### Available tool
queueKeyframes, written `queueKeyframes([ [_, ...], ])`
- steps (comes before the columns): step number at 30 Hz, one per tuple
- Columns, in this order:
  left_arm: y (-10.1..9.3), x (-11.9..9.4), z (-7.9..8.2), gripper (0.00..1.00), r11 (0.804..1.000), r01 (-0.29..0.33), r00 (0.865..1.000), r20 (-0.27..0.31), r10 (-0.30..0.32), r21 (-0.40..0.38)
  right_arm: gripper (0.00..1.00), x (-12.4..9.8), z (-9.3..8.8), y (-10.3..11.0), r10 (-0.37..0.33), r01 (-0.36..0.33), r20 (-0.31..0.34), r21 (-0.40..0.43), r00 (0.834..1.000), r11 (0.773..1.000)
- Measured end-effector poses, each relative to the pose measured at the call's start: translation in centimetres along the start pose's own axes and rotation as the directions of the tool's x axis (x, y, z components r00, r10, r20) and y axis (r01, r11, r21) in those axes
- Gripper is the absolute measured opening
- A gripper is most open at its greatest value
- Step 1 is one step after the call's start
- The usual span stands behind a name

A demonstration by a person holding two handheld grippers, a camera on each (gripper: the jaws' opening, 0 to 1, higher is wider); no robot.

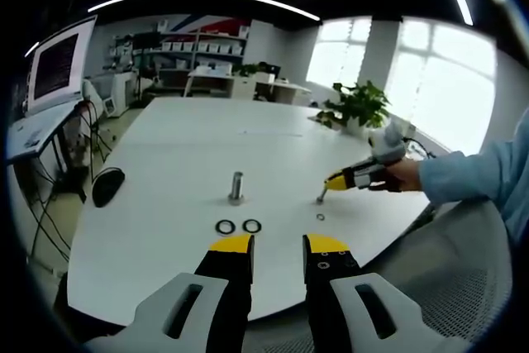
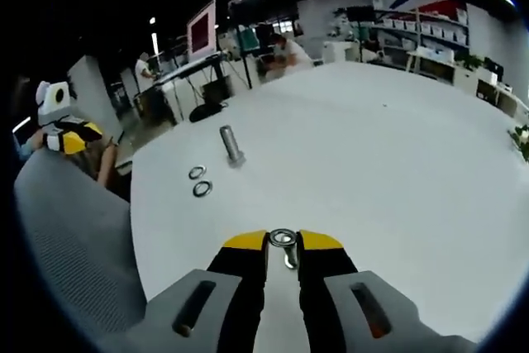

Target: Place the washer onto the threaded stud by aligning its center hole with the stud, sliding it down to the base, and recovering from edge contact or off-axis alignment until the washer reaches the visible bottom stop.

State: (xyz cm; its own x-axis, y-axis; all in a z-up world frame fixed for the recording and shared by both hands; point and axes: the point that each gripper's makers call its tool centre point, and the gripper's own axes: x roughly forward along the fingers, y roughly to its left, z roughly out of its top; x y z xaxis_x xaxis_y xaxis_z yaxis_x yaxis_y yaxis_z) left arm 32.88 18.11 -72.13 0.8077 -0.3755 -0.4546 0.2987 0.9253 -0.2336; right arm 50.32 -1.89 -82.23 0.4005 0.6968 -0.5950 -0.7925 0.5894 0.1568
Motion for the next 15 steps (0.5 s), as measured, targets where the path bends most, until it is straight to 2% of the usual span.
queueKeyframes([
  [15, -0.02, 0.01, 0.04, 0.21, 1.0, 0.0, 1.0, 0.002, 0.0, 0.0, 0.16, 0.2, -0.54, -0.23, -0.008, 0.008, 0.005, 0.019, 1.0, 1.0],
])
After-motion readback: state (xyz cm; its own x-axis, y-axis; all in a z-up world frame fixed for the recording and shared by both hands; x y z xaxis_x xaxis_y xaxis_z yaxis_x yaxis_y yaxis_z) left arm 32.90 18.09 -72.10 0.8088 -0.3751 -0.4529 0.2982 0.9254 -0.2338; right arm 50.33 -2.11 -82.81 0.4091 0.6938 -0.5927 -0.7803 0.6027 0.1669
